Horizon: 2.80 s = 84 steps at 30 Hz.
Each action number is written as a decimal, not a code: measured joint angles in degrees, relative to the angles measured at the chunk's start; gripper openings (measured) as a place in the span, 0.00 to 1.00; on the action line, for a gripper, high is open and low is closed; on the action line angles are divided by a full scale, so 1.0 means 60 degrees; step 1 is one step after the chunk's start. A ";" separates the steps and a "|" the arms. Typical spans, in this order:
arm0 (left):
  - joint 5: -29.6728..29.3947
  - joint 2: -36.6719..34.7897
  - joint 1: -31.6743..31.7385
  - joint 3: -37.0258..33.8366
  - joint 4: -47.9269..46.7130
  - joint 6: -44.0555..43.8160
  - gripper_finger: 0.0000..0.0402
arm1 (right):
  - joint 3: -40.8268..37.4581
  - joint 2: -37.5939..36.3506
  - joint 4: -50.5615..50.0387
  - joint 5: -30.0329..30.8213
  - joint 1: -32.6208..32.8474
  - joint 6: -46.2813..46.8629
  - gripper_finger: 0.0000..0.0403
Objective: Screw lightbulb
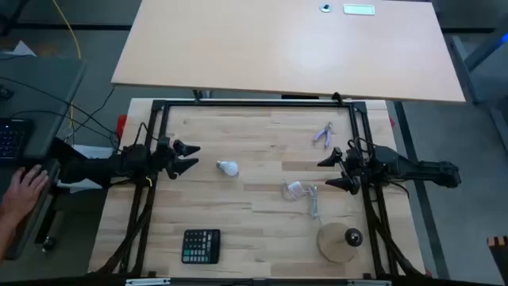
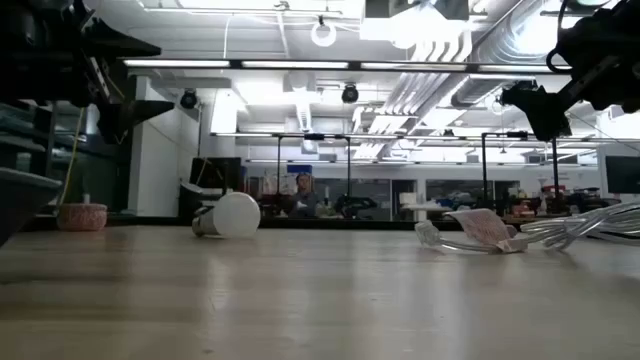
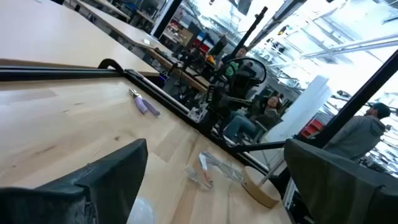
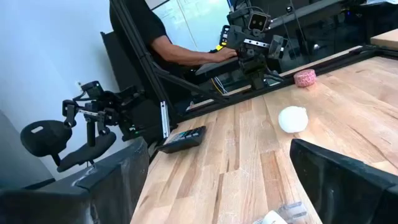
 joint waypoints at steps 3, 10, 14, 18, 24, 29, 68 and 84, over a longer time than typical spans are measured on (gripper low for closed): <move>0.0002 -0.0002 0.0001 0.0000 0.0000 0.0000 0.92 | 0.0000 0.0000 0.0000 -0.0003 0.0000 0.0000 0.94; 0.0001 0.0001 0.0003 0.0000 0.0000 0.0000 0.92 | 0.0000 0.0000 0.0000 0.0000 0.0000 0.0000 0.94; -0.0001 0.0000 0.0002 0.0000 0.0000 0.0000 0.92 | 0.0000 0.0000 0.0000 0.0000 0.0000 0.0000 0.94; -0.0002 0.0002 0.0000 0.0000 -0.0004 0.0000 0.92 | 0.0000 0.0002 0.0000 0.0000 0.0000 0.0000 0.94; 0.0000 -0.0001 0.0002 0.0000 0.0000 0.0000 0.92 | 0.0000 0.0000 0.0000 0.0000 0.0000 0.0000 0.94; 0.0000 -0.0002 0.0003 0.0000 -0.0002 0.0000 0.92 | 0.0000 0.0004 0.0000 0.0000 0.0000 0.0000 0.94; -0.1419 0.0334 -0.0008 -0.0004 0.0447 -0.2744 0.92 | 0.0000 0.0004 0.0000 0.0000 0.0000 0.0000 0.94; -0.1100 0.7668 -0.0019 0.3336 0.6496 -0.2970 0.92 | 0.0000 0.0022 0.0003 0.0080 -0.0005 -0.0339 0.94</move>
